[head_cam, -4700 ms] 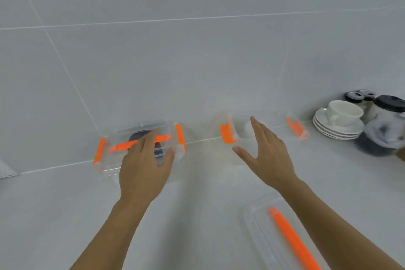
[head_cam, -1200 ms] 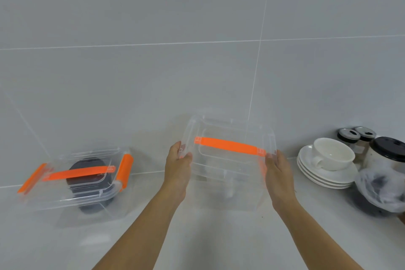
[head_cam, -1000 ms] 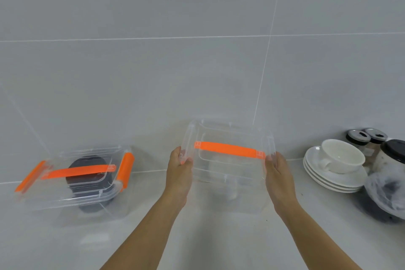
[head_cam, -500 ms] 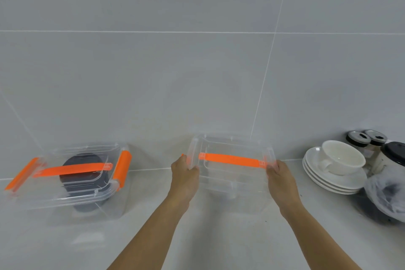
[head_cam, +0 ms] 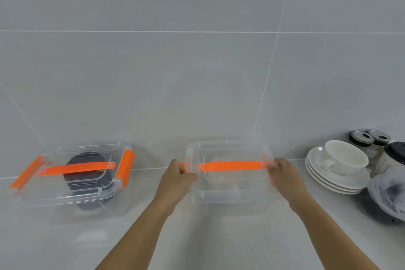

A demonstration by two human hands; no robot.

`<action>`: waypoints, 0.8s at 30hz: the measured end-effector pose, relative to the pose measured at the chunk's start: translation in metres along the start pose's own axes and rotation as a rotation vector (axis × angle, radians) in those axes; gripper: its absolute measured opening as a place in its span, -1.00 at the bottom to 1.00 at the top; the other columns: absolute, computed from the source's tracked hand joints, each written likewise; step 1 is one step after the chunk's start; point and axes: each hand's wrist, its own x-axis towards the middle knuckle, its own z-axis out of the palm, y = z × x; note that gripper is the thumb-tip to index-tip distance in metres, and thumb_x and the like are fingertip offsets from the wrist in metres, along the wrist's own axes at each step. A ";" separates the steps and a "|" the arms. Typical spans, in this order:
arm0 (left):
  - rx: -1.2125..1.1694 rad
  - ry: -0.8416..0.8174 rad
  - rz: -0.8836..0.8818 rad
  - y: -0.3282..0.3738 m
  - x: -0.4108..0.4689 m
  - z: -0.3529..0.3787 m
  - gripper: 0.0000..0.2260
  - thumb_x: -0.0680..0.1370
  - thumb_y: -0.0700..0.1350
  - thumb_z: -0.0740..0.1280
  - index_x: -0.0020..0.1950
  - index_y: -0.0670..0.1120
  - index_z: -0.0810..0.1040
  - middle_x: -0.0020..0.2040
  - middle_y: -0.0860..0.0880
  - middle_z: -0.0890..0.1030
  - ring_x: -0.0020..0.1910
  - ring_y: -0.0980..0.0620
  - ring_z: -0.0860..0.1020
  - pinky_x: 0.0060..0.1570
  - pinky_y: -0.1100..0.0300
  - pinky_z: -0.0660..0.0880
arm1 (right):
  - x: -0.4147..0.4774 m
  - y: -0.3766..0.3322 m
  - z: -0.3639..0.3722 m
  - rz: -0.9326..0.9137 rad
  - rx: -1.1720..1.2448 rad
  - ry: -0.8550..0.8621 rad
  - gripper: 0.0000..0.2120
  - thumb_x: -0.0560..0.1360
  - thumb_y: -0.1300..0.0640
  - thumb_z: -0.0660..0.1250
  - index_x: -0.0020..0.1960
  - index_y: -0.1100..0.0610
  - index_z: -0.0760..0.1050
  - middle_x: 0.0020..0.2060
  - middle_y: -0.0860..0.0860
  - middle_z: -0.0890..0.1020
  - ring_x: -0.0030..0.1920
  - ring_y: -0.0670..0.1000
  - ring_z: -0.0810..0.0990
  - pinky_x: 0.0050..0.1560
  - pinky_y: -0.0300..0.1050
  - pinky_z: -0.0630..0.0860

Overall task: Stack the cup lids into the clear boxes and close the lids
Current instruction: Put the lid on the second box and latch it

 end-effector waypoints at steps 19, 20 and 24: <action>-0.361 0.068 -0.195 -0.014 -0.014 0.009 -0.67 0.44 -0.04 0.42 0.12 -0.10 0.41 -0.06 -0.02 0.55 -0.11 -0.01 0.56 -0.13 0.03 0.56 | -0.009 0.014 0.002 0.261 0.377 0.031 -0.65 0.40 -0.05 0.43 -0.16 0.25 0.48 -0.35 0.14 0.45 -0.37 0.08 0.43 -0.34 -0.12 0.42; -0.351 0.097 -0.157 -0.013 -0.014 0.010 -0.70 0.45 -0.07 0.42 0.09 -0.09 0.41 -0.08 -0.01 0.54 -0.13 0.00 0.55 -0.16 0.04 0.56 | -0.009 0.014 0.002 0.216 0.360 0.055 -0.67 0.41 -0.04 0.42 -0.18 0.23 0.45 -0.38 0.12 0.43 -0.40 0.06 0.40 -0.38 -0.14 0.38; -0.289 0.136 -0.093 -0.011 -0.016 0.013 -0.78 0.46 -0.09 0.40 0.01 -0.06 0.42 -0.12 -0.03 0.53 -0.19 0.02 0.54 -0.23 0.11 0.55 | -0.010 0.015 0.004 0.123 0.294 0.103 -0.67 0.42 -0.06 0.38 -0.06 0.21 0.47 -0.28 0.09 0.52 -0.34 0.06 0.48 -0.37 -0.15 0.37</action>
